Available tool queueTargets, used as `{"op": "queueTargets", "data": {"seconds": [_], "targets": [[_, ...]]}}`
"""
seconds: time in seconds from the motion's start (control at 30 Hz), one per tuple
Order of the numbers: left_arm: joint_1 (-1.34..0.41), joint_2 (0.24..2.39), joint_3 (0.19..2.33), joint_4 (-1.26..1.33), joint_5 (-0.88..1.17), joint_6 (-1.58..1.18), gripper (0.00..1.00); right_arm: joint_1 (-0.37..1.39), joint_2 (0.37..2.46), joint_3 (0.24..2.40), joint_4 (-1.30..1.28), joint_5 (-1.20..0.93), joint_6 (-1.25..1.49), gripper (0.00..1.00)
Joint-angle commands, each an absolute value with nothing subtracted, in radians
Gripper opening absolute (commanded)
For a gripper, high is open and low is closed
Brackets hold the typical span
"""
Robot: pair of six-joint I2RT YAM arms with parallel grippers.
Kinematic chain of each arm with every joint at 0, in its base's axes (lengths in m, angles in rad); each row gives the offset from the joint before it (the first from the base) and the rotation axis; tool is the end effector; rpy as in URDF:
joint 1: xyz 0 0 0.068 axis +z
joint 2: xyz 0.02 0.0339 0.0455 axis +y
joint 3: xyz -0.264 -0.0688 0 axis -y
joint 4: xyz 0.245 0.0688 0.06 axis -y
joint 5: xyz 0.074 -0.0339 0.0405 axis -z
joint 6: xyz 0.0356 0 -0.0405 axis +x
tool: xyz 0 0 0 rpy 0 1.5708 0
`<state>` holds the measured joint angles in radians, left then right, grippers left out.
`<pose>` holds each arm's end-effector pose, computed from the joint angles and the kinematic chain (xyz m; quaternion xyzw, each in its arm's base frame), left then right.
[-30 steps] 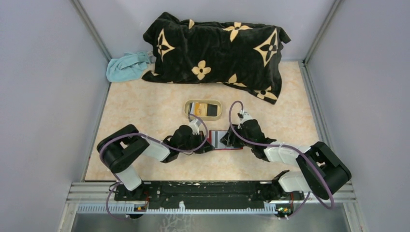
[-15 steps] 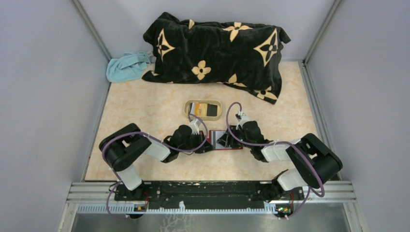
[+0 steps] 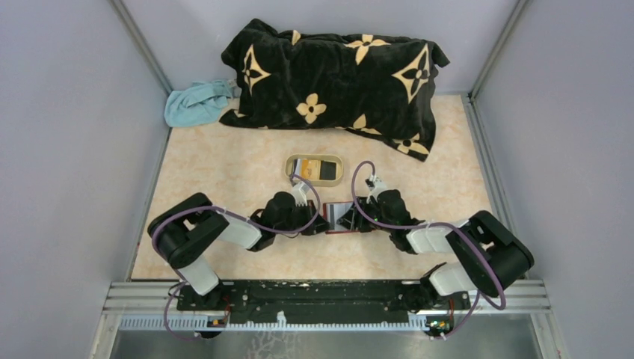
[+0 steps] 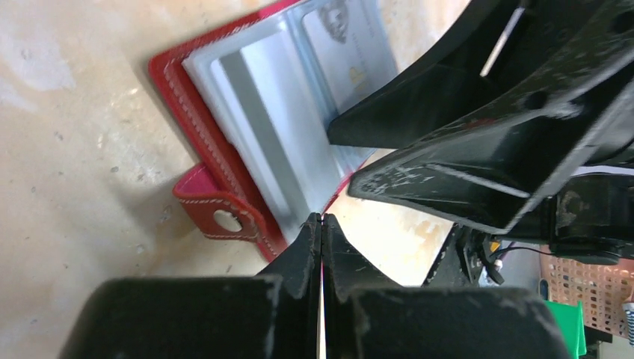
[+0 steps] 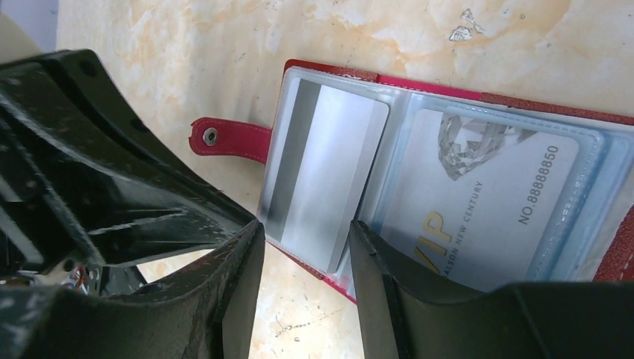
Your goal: Take the credit cards out of the card holder
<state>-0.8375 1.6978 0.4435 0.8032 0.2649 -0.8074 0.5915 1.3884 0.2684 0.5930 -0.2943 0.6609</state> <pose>0.1833 -0.2174 0.1140 0.0828 0.8388 -0.4619 0.2762 0.1821 0.1347 0.1244 -0.0433 0.8595 0.3920 0.3251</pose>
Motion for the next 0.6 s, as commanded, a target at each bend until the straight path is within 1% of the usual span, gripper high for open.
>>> {"op": "queueTargets", "data": {"seconds": [0.0, 0.23, 0.57], "targets": [[-0.828, 1.643, 0.463, 0.81, 0.253, -0.777, 0.0, 0.594, 1.376, 0.276, 0.503, -0.264, 0.617, 0.47], [-0.81, 1.717, 0.514, 0.795, 0.266, -0.756, 0.0, 0.594, 1.461, 0.265, 0.602, -0.305, 0.654, 0.47], [-0.81, 1.819, 0.475, 0.8, 0.204, -0.734, 0.0, 0.579, 1.486, 0.252, 0.694, -0.359, 0.688, 0.47]]}}
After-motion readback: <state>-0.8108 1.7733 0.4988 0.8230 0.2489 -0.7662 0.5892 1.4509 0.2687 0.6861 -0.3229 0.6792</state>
